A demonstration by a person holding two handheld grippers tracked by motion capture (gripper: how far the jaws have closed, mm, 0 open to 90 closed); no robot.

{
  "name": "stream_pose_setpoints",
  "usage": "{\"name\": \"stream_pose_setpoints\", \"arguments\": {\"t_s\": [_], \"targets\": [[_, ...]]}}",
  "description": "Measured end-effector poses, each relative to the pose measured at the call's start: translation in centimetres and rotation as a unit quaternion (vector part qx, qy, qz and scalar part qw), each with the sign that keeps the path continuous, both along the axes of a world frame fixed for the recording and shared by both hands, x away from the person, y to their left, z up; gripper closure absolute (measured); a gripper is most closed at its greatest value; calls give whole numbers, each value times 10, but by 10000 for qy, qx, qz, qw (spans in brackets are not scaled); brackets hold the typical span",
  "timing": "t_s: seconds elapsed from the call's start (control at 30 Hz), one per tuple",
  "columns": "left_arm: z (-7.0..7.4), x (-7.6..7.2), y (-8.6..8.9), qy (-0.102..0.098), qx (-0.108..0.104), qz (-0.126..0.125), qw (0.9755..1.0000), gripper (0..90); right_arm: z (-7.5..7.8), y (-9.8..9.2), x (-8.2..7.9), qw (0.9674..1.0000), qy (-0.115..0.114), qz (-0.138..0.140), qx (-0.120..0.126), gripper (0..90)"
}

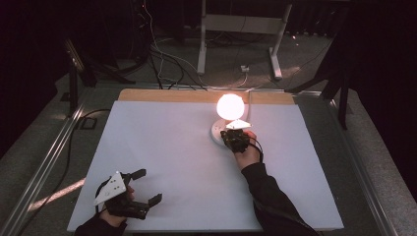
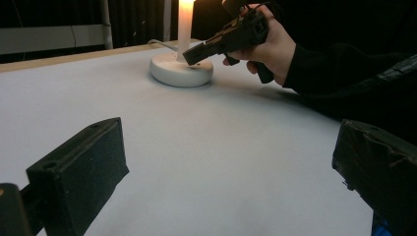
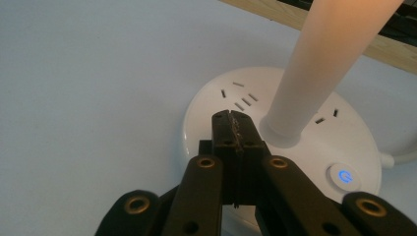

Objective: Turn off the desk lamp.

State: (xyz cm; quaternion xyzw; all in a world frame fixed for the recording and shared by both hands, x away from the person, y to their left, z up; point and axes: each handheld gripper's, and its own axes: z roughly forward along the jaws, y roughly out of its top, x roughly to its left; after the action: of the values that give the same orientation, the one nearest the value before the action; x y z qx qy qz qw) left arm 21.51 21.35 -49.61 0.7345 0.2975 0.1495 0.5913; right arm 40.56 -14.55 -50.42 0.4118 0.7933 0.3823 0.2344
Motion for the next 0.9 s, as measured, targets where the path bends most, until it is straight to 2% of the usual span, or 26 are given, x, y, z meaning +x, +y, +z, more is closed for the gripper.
{"name": "stream_pose_setpoints", "arguments": {"t_s": [0.27,0.63,0.9], "targets": [[0,0,0,2,-6,5,10000,6,-2,1,0,10000,18,26,-13,899],[0,0,-1,3,-11,-5,10000,6,-5,0,-2,9999,-78,-4,67,899],[0,0,0,4,-13,15,10000,6,0,-2,-1,10000,-26,-6,91,899]]}}
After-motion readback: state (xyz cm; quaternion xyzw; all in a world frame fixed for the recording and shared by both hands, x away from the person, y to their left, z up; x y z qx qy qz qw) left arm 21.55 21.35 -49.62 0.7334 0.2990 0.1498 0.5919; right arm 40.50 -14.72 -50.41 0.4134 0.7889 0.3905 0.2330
